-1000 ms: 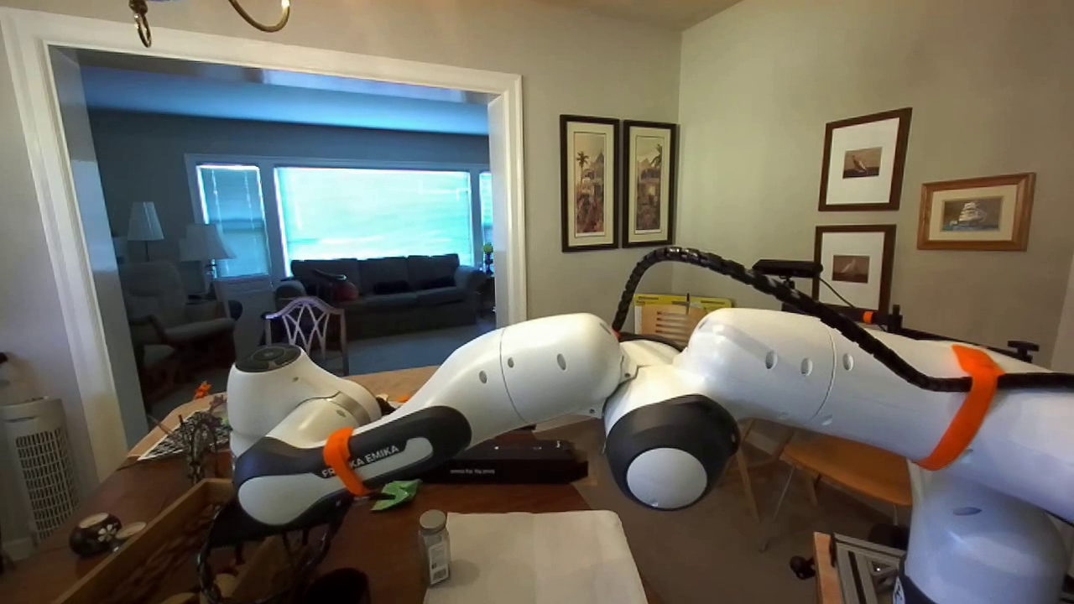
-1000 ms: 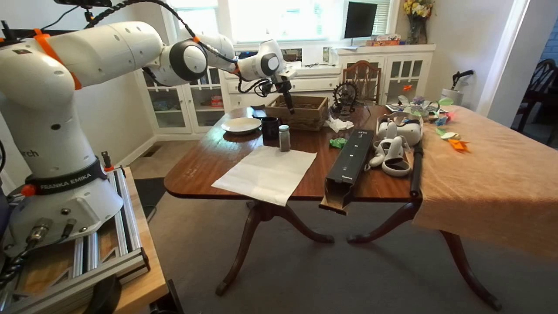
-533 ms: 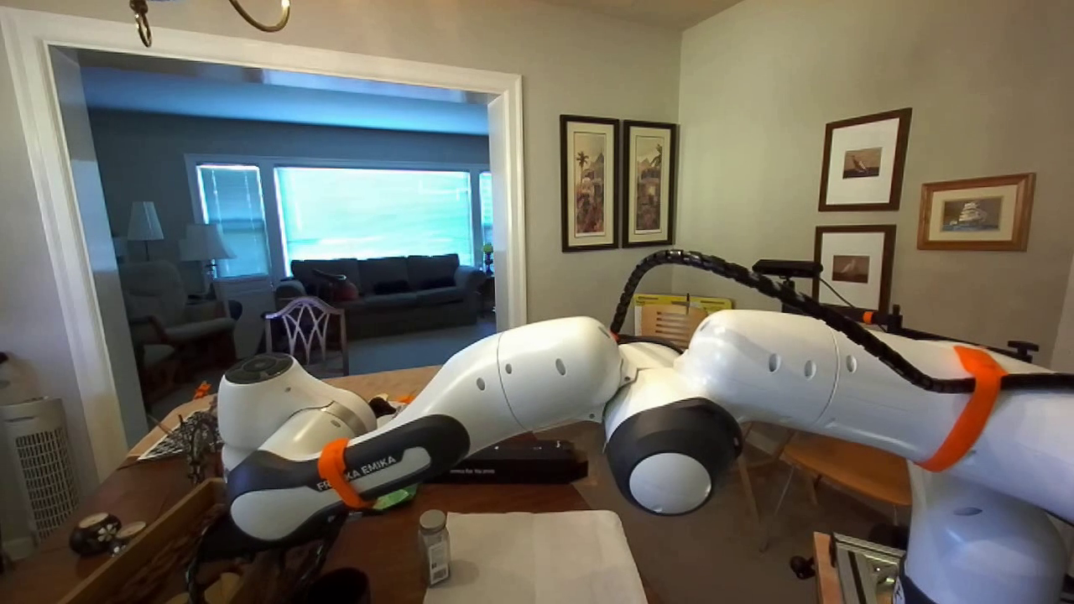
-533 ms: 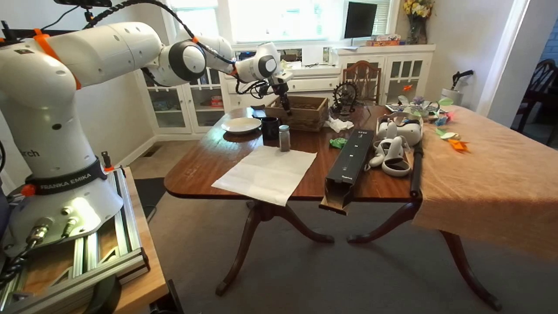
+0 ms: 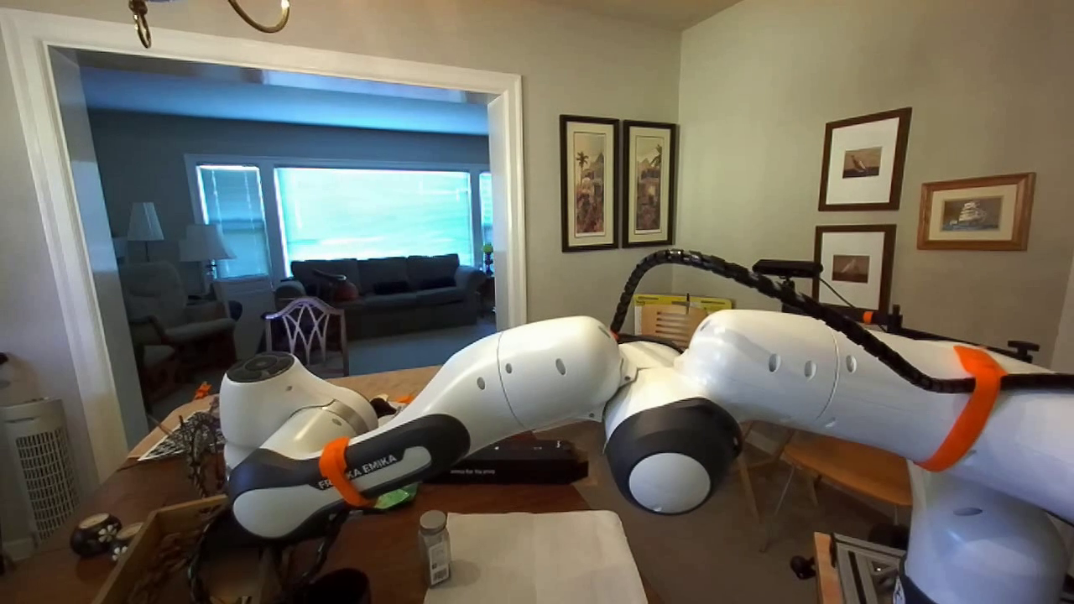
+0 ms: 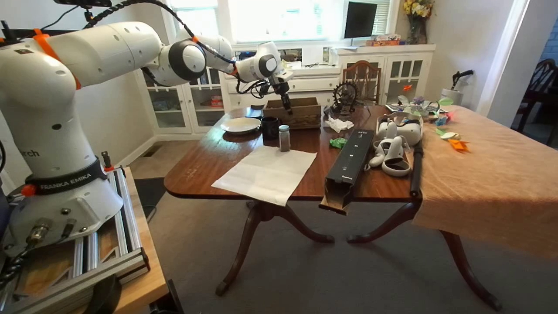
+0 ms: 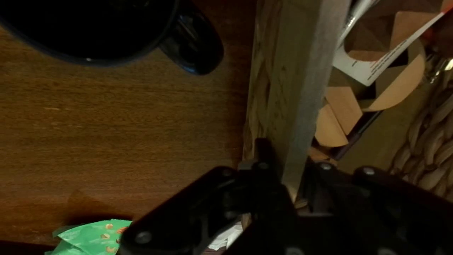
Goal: Put the white object in the basket then move the basket forwards.
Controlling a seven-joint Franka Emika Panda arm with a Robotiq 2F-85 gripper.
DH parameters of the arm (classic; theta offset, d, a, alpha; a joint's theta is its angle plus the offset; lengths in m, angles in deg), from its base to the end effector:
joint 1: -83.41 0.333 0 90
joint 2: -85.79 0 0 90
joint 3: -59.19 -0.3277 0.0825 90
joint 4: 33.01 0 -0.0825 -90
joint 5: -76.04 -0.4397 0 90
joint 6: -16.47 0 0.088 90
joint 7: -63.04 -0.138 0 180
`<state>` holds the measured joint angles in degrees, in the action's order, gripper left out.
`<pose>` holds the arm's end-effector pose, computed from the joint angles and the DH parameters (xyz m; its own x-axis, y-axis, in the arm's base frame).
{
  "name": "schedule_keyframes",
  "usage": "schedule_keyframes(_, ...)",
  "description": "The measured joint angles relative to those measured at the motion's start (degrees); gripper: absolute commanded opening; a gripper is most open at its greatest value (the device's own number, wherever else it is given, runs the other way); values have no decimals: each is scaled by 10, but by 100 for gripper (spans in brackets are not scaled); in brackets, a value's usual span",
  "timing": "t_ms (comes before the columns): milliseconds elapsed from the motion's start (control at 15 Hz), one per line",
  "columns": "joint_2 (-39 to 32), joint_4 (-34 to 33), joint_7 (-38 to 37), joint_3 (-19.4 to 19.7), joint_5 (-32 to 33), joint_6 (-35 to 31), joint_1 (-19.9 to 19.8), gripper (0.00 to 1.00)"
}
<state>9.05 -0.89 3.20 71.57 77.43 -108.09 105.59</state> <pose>0.8653 0.2631 0.1637 0.7283 -0.5985 0.3338 -0.5989 -0.7926 -0.1144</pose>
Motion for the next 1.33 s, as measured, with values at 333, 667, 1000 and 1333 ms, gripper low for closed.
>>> schedule_keyframes(333,0,-3,-3,2,0,-3,1,4)
schedule_keyframes(667,6,-16,-34,4,0,-48,1,4)
schedule_keyframes(1000,31,-28,-43,32,8,-58,4,4)
schedule_keyframes(1333,79,-30,-39,66,14,-18,-12,4)
